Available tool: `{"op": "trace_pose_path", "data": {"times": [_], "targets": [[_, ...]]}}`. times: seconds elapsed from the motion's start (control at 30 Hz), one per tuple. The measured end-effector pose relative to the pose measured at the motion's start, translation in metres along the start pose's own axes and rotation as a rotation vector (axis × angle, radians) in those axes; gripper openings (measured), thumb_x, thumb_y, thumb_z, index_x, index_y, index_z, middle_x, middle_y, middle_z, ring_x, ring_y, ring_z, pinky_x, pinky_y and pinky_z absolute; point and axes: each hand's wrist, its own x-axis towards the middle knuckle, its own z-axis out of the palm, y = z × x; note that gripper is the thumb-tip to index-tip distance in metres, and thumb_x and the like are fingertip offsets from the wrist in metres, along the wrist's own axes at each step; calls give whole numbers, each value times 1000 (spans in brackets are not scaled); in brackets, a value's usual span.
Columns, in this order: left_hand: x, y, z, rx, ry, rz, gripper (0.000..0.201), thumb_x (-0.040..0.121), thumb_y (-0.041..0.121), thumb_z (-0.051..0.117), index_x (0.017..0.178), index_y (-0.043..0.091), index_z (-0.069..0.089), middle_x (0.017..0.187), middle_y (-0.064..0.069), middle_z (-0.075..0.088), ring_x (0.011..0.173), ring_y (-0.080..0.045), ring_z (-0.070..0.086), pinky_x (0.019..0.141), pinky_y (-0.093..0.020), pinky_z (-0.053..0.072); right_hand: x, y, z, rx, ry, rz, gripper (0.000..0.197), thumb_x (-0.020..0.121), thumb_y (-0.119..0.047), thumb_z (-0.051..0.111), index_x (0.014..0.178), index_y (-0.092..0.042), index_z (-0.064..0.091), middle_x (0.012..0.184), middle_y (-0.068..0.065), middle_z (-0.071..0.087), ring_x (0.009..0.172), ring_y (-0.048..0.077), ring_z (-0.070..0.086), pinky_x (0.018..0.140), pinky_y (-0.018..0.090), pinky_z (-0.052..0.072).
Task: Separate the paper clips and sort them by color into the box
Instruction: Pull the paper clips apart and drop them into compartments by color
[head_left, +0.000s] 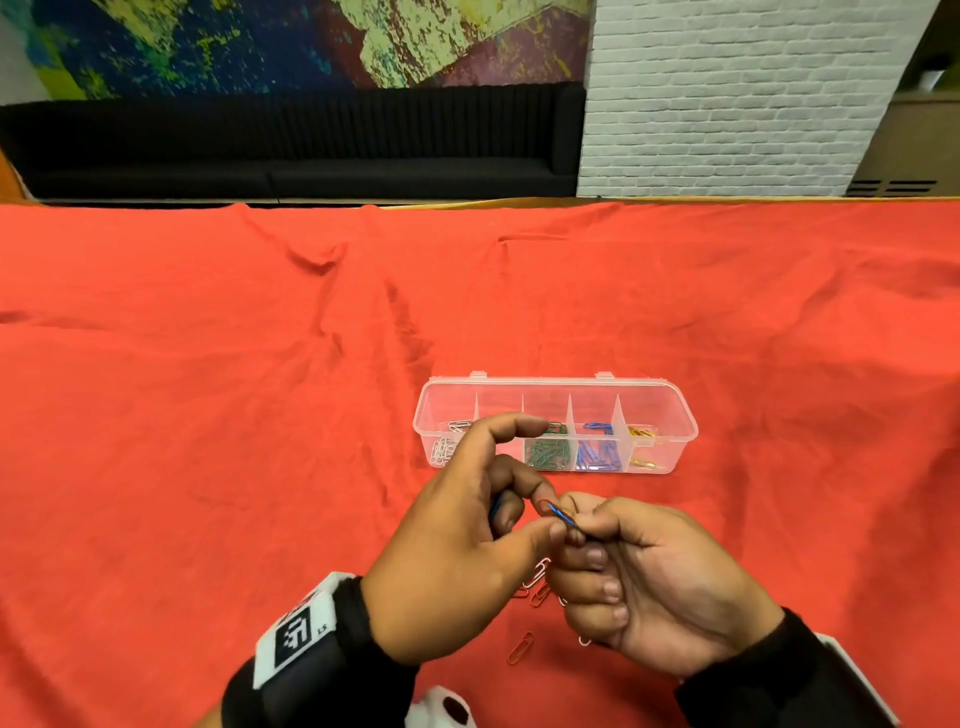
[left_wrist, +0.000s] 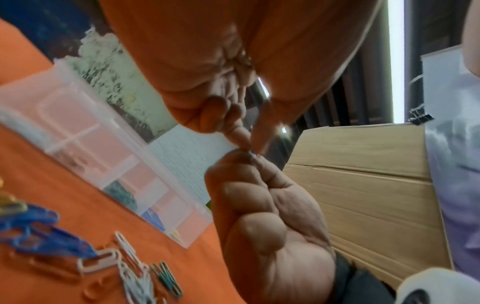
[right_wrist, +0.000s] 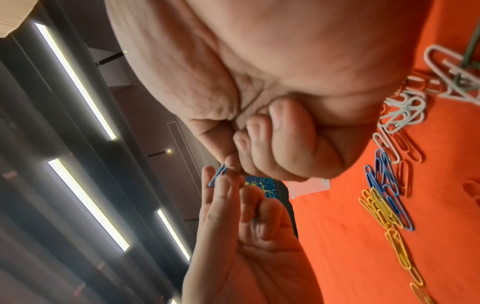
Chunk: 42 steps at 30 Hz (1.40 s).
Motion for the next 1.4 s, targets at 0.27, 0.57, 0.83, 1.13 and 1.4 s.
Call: {"op": "trace_pose_path", "data": {"times": [0.27, 0.57, 0.83, 1.13, 1.4], "targets": [[5, -1, -10, -37, -61, -131, 59, 78, 9, 68, 124, 37, 42, 79, 1, 62, 57, -14, 38, 54, -29, 38, 0, 1, -1, 14, 13, -13, 8, 79, -11, 59, 79, -9, 51, 65, -1, 27, 50, 9, 18, 44, 24, 14], [-1, 15, -9, 468, -142, 48, 61, 76, 11, 59, 125, 35, 34, 80, 8, 61, 55, -8, 44, 55, -19, 37, -1, 3, 7, -131, 92, -34, 8, 75, -14, 55, 69, -13, 50, 63, 0, 22, 47, 9, 16, 43, 23, 11], [0, 3, -11, 325, -43, -3, 54, 71, 9, 54, 118, 32, 38, 72, 8, 53, 54, -6, 39, 56, -20, 35, 0, 3, 9, -196, 160, -100, 11, 70, -13, 60, 69, -13, 50, 63, 0, 22, 48, 9, 14, 43, 22, 8], [1, -3, -20, -27, -1, -53, 44, 86, 11, 60, 123, 25, 40, 79, 4, 59, 60, -12, 42, 57, -21, 37, 0, 3, 7, -227, 181, -107, 8, 72, -11, 55, 68, -13, 48, 63, 0, 21, 49, 10, 11, 45, 24, 5], [-1, 5, -12, 334, -59, 101, 47, 78, 6, 54, 116, 27, 36, 75, 3, 56, 57, -16, 41, 54, -33, 41, 0, 3, 6, -256, 217, -114, 5, 71, -11, 54, 67, -14, 52, 63, 1, 22, 49, 10, 11, 45, 23, 5]]}}
